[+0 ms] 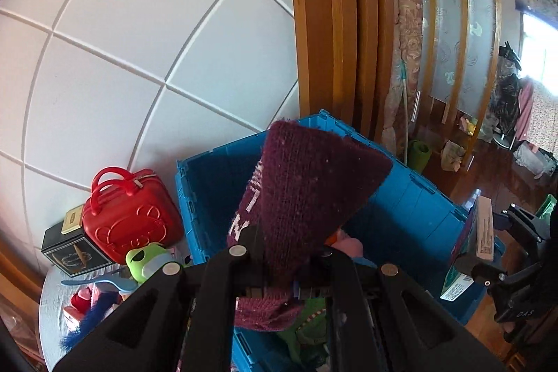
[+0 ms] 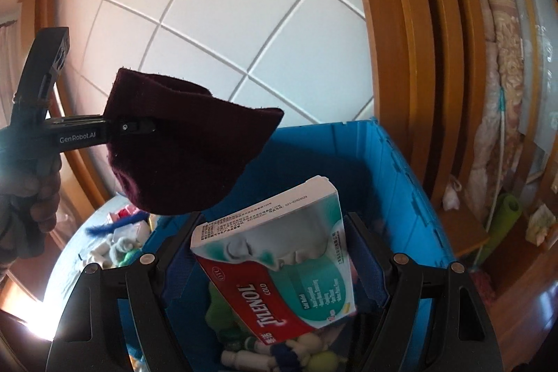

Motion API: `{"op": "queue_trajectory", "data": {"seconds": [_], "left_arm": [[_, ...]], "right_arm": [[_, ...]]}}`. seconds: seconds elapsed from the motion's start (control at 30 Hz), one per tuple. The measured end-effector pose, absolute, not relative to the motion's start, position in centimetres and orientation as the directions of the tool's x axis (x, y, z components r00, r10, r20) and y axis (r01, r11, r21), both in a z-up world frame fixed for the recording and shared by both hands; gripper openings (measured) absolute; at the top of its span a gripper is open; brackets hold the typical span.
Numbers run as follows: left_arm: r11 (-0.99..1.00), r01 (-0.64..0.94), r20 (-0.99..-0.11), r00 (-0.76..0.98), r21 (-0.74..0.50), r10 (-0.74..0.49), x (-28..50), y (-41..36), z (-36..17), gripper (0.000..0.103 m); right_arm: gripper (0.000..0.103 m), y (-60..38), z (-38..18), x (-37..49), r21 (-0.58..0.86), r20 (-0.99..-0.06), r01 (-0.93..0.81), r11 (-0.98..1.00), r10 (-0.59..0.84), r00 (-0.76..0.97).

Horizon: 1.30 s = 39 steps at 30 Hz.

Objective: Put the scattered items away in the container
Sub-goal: 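Carry the sock and Tylenol box over the blue crate, then open both tools to drop the sock and Tylenol box into the crate, then withdraw both open tools from the crate back over the pile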

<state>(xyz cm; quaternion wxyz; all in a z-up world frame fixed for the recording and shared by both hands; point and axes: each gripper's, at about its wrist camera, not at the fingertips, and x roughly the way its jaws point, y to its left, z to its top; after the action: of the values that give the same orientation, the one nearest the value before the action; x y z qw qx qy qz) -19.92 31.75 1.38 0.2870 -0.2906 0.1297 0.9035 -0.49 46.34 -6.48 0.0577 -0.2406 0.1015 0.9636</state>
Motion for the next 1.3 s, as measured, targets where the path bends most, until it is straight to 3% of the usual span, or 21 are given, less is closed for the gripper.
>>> {"op": "queue_trajectory", "data": {"seconds": [0.5,0.53,0.57,0.6,0.63,0.67,1.3], "left_arm": [[-0.78,-0.624,-0.63,-0.621,0.037,0.467,-22.8,36.1,0.6,0.01],[-0.79,-0.612,-0.634,-0.626,0.038,0.454,-23.1,36.2,0.6,0.019],[-0.803,-0.594,-0.636,-0.638,0.046,0.434,-23.3,36.3,0.6,0.044],[-0.816,-0.575,-0.631,-0.651,0.049,0.421,-23.4,36.3,0.7,0.062],[-0.827,-0.561,-0.618,-0.664,0.039,0.421,-23.3,36.0,0.9,0.09],[-0.832,-0.554,-0.603,-0.671,0.023,0.43,-23.2,35.6,1.2,0.095],[-0.863,-0.503,-0.595,-0.682,-0.039,0.424,-21.3,29.1,0.9,0.095]], "right_arm": [[0.08,48.3,-7.2,-0.6,0.163,-0.5,-0.211,-0.964,0.104,-0.86],[0.081,48.3,-7.2,-0.7,0.156,-0.502,-0.209,-0.965,0.105,-0.858],[0.081,48.3,-7.3,-0.8,0.147,-0.506,-0.203,-0.968,0.103,-0.857],[0.09,48.2,-7.3,-0.9,0.135,-0.508,-0.2,-0.97,0.106,-0.855],[0.103,48.0,-7.2,-0.9,0.122,-0.503,-0.202,-0.972,0.114,-0.856],[0.103,47.8,-7.1,-0.8,0.11,-0.494,-0.201,-0.973,0.122,-0.861],[0.103,44.7,-5.9,-1.0,0.08,-0.488,-0.142,-0.987,0.086,-0.869]]}}
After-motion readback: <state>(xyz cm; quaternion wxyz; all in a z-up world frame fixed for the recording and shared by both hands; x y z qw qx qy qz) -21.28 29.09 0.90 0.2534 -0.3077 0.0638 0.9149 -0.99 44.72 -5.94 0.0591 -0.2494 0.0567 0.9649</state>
